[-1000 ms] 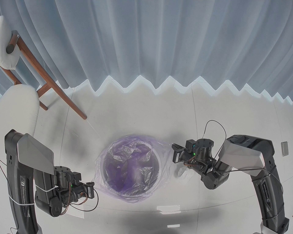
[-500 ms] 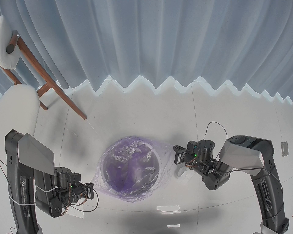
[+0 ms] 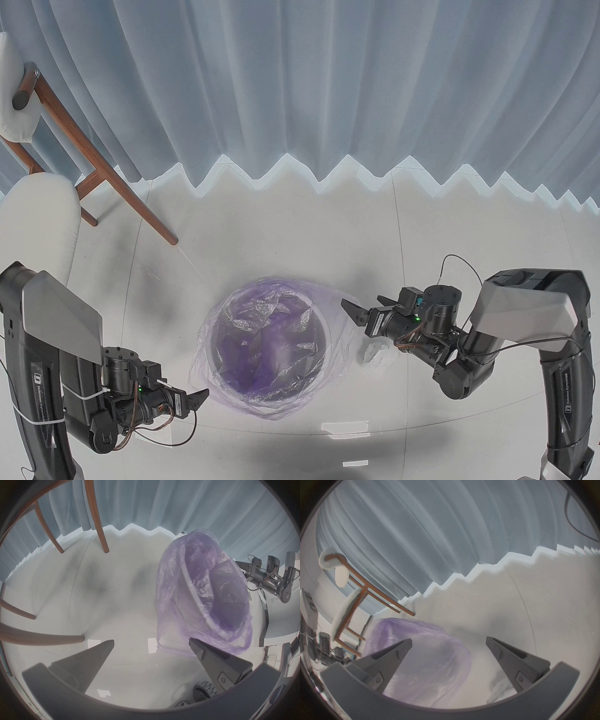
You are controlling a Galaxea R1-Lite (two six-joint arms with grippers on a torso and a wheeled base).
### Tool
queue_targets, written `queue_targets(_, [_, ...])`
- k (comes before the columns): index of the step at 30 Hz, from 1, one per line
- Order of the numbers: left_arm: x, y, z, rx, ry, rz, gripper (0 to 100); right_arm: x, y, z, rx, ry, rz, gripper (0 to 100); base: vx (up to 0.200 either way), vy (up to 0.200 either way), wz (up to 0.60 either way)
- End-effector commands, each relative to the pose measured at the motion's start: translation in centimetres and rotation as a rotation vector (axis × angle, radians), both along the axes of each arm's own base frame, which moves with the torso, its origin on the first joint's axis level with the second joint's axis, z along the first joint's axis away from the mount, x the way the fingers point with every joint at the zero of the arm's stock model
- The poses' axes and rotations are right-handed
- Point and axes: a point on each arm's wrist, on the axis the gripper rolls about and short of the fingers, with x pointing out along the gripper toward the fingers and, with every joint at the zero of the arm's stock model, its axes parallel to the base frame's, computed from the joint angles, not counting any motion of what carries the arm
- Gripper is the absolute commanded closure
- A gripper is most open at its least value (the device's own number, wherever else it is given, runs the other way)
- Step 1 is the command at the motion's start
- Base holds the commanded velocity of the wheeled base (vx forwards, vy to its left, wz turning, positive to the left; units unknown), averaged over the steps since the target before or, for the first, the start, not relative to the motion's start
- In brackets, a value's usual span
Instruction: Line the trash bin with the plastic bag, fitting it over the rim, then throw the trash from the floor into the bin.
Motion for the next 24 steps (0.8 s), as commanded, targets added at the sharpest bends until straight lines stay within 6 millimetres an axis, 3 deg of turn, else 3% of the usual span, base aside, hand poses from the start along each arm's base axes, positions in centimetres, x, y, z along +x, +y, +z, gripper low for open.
queue_targets(1, [-2.1, 0.0, 4.2, -0.025, -0.107, -0.021, 0, -4.7, 0.1, 6.5, 0.097, -0.031, 0.091, 0, 0.000, 0.000, 0.00])
queue_targets(9, [-2.9, 0.2, 8.0, -0.066, -0.274, -0.020, 0, -7.6, 3.3, 8.3, 0.023, 0.103, 0.194, 0, 0.000, 0.000, 0.00])
queue_targets(12, [-3.1, 0.4, 9.5, -0.081, -0.344, -0.014, 0, -7.3, 4.8, 8.4, -0.017, 0.137, 0.182, 0, 0.000, 0.000, 0.00])
queue_targets(15, [-2.7, 0.5, 10.5, -0.087, -0.403, -0.006, 0, -5.6, 6.6, 7.7, -0.104, 0.172, 0.128, 0, 0.000, 0.000, 0.00])
queue_targets(24, [-3.5, 0.7, 13.2, -0.125, -0.533, -0.040, 0, -4.3, 8.6, 4.5, -0.274, 0.241, 0.094, 0, 0.000, 0.000, 0.00])
